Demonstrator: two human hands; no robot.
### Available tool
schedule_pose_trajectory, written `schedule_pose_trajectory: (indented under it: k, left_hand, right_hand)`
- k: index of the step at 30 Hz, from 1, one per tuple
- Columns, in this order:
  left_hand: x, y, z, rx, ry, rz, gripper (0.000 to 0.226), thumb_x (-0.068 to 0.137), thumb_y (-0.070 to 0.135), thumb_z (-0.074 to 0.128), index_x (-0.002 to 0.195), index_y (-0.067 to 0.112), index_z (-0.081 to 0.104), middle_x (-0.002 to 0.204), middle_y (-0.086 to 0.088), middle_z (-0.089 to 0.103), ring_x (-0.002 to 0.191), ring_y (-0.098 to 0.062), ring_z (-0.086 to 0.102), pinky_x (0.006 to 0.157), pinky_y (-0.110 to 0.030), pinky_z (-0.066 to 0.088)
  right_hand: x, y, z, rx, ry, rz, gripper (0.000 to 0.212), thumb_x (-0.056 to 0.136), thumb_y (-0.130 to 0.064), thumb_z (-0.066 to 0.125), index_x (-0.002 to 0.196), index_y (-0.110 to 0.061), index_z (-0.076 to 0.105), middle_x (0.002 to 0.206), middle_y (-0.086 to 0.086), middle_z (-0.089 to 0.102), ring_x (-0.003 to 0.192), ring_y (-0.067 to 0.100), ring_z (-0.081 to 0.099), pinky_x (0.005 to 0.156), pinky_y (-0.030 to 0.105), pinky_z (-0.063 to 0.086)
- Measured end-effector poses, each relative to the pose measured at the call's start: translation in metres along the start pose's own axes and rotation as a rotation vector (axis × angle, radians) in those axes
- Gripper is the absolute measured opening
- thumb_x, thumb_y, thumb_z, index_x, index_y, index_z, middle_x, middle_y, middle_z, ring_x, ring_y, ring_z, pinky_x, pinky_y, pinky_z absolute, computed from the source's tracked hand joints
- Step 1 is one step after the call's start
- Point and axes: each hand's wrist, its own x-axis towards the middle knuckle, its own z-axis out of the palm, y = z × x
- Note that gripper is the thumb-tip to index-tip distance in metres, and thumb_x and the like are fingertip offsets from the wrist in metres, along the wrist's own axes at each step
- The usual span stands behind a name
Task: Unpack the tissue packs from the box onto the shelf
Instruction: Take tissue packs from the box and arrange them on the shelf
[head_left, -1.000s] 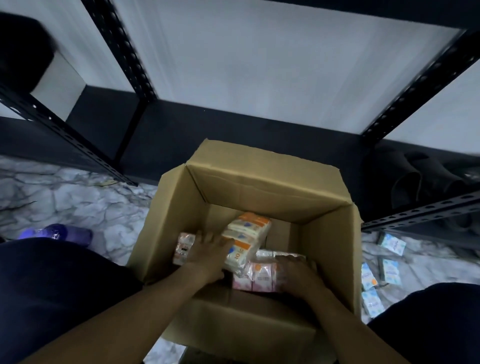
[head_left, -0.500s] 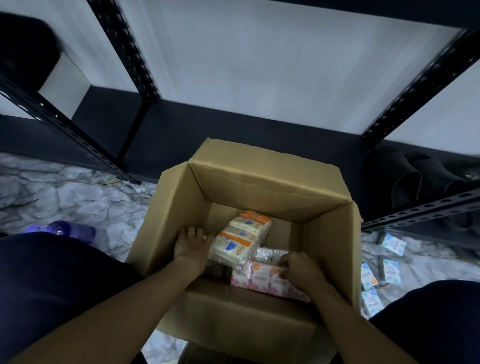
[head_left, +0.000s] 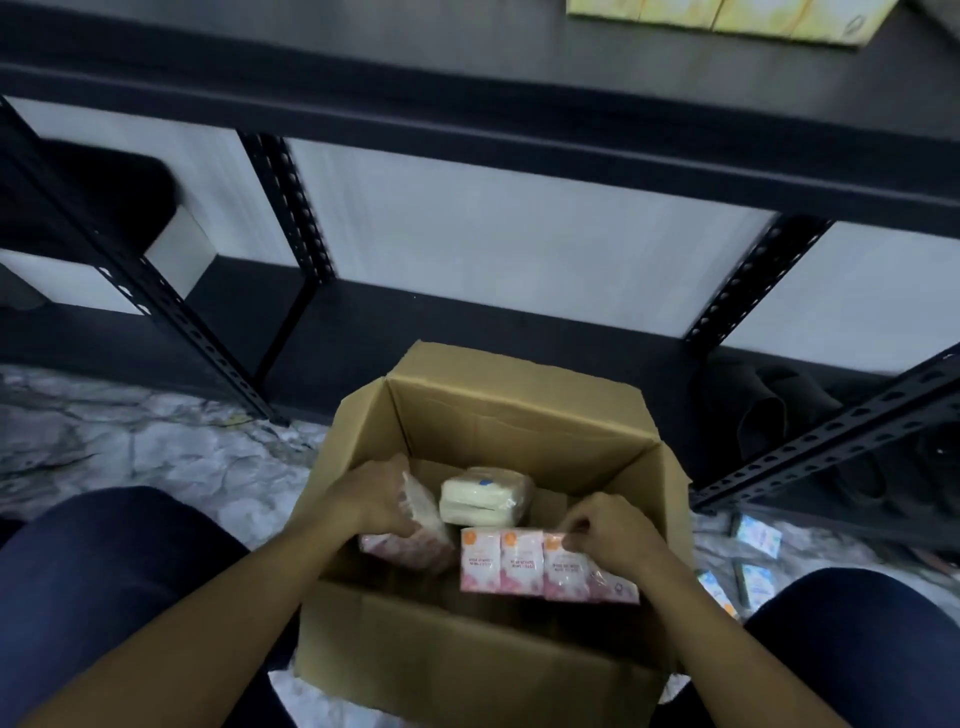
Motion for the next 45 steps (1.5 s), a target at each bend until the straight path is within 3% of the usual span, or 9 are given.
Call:
schedule_pose_trajectory:
  k: [3,7,13,22,28,34,37,41,45]
  left_hand:
    - [-0.017,-0.002,-0.032,-0.146,0.044,0.007,0.053,0.068,0.041,0.084,0.105,0.02,0.053,0.1,0.002,0.062,0.093,-0.015,0.061,0.078,-0.032,0.051]
    - [-0.052,0.002,-0.081,-0.211,0.05,0.06,0.041,0.071,0.038,0.084,0.099,0.024,0.058,0.094,0.01,0.061,0.085,-0.005,0.059,0.065,-0.021,0.044]
    - [-0.118,0.015,-0.163,-0.317,0.102,0.147,0.039,0.073,0.027,0.085,0.105,0.018,0.064,0.1,0.001,0.074,0.089,-0.013,0.072,0.08,-0.03,0.058]
    - [-0.206,0.046,-0.254,-0.472,0.319,0.364,0.037,0.08,0.025,0.081,0.11,0.008,0.066,0.102,-0.003,0.076,0.097,-0.015,0.073,0.083,-0.029,0.053]
    - [-0.249,0.063,-0.304,-0.528,0.461,0.496,0.043,0.076,0.046,0.079,0.112,0.025,0.07,0.107,0.005,0.076,0.102,-0.014,0.071,0.094,-0.038,0.051]
    - [-0.253,0.075,-0.342,-0.725,0.634,0.593,0.053,0.072,0.052,0.077,0.113,0.02,0.07,0.104,0.003,0.077,0.099,-0.017,0.073,0.099,-0.041,0.05]
    - [-0.242,0.081,-0.355,-0.792,0.694,0.646,0.024,0.093,0.036,0.064,0.11,0.019,0.069,0.085,0.012,0.077,0.079,-0.001,0.071,0.084,-0.03,0.049]
    - [-0.216,0.08,-0.372,-0.957,0.745,0.663,0.031,0.092,0.031,0.066,0.12,0.018,0.068,0.108,-0.003,0.076,0.108,-0.026,0.069,0.104,-0.045,0.047]
    - [-0.187,0.078,-0.383,-1.041,0.774,0.656,0.023,0.093,0.023,0.064,0.116,0.02,0.067,0.107,-0.003,0.076,0.106,-0.024,0.069,0.106,-0.044,0.046]
  right_hand:
    - [-0.015,-0.006,-0.036,0.047,0.015,-0.038,0.014,0.082,-0.023,0.076,0.081,-0.037,0.078,0.075,-0.026,0.065,0.08,-0.005,0.063,0.074,0.018,0.046]
    - [-0.039,-0.013,-0.084,0.117,0.111,-0.081,0.034,0.08,-0.019,0.079,0.064,-0.048,0.069,0.077,-0.028,0.07,0.081,-0.007,0.066,0.077,0.019,0.052]
    - [-0.092,-0.046,-0.165,0.136,0.284,-0.187,0.024,0.083,-0.022,0.079,0.075,-0.044,0.074,0.083,-0.019,0.071,0.08,-0.004,0.065,0.074,0.018,0.052]
    - [-0.187,-0.115,-0.277,0.191,0.5,-0.37,0.015,0.084,-0.02,0.078,0.08,-0.035,0.078,0.082,-0.022,0.073,0.074,-0.005,0.067,0.066,0.015,0.045]
    - [-0.23,-0.147,-0.332,0.225,0.661,-0.465,0.009,0.083,-0.023,0.078,0.086,-0.032,0.08,0.083,-0.018,0.075,0.079,-0.01,0.066,0.067,0.008,0.046]
    - [-0.235,-0.16,-0.365,0.32,0.921,-0.514,0.01,0.08,-0.022,0.081,0.087,-0.028,0.08,0.084,-0.014,0.076,0.075,-0.007,0.066,0.061,0.004,0.044]
    - [-0.228,-0.163,-0.373,0.408,1.015,-0.558,0.01,0.08,-0.018,0.081,0.088,-0.024,0.079,0.086,-0.01,0.076,0.076,-0.005,0.067,0.063,0.008,0.046]
    - [-0.211,-0.163,-0.381,0.395,1.108,-0.615,0.01,0.081,-0.014,0.08,0.086,-0.022,0.08,0.089,-0.012,0.074,0.083,-0.006,0.066,0.072,0.002,0.045]
    - [-0.19,-0.155,-0.384,0.373,1.126,-0.631,0.014,0.08,-0.011,0.079,0.084,-0.024,0.079,0.089,-0.009,0.073,0.083,-0.006,0.065,0.073,0.002,0.045]
